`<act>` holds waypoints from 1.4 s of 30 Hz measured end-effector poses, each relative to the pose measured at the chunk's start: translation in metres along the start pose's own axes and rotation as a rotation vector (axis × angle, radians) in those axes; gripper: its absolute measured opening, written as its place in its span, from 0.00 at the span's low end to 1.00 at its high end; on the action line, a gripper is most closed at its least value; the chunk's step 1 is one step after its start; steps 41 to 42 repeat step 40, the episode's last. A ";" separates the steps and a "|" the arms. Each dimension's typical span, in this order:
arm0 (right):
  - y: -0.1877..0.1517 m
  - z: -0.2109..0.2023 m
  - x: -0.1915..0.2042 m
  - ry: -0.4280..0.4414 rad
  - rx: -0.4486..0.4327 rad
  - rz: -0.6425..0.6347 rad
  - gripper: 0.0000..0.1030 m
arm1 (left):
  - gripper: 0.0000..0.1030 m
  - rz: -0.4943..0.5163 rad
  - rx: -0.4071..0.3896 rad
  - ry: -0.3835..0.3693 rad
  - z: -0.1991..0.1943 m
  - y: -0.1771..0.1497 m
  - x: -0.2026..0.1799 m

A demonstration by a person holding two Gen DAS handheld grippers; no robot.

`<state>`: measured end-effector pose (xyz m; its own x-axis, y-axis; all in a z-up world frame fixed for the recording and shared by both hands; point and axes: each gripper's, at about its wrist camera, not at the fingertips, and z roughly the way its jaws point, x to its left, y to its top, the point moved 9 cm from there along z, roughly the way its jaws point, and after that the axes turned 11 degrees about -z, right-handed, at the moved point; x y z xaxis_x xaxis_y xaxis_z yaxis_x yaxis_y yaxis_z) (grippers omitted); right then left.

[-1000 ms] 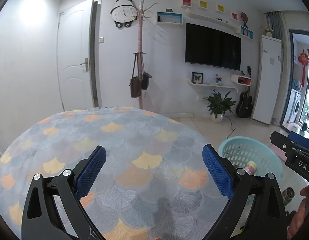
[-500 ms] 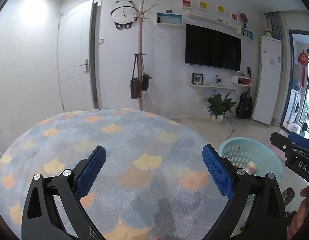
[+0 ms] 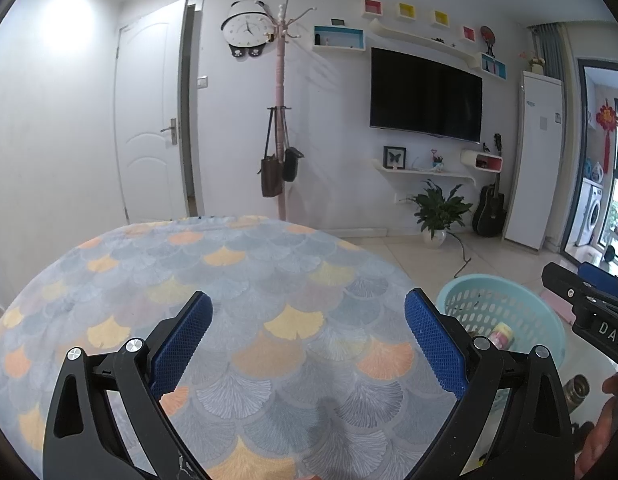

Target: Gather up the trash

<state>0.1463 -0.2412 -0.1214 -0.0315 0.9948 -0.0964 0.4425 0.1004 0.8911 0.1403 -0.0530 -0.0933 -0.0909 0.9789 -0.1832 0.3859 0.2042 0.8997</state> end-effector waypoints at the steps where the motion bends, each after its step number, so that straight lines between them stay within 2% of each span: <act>1: 0.000 0.000 0.000 0.001 0.000 0.000 0.63 | 0.91 0.002 -0.003 0.004 -0.001 0.000 -0.001; 30: 0.006 -0.007 0.001 -0.028 -0.004 -0.024 0.63 | 0.91 0.026 -0.011 0.069 -0.002 -0.004 0.000; 42: 0.003 -0.007 -0.005 -0.043 0.005 -0.013 0.63 | 0.91 0.008 0.017 0.036 -0.002 -0.005 0.000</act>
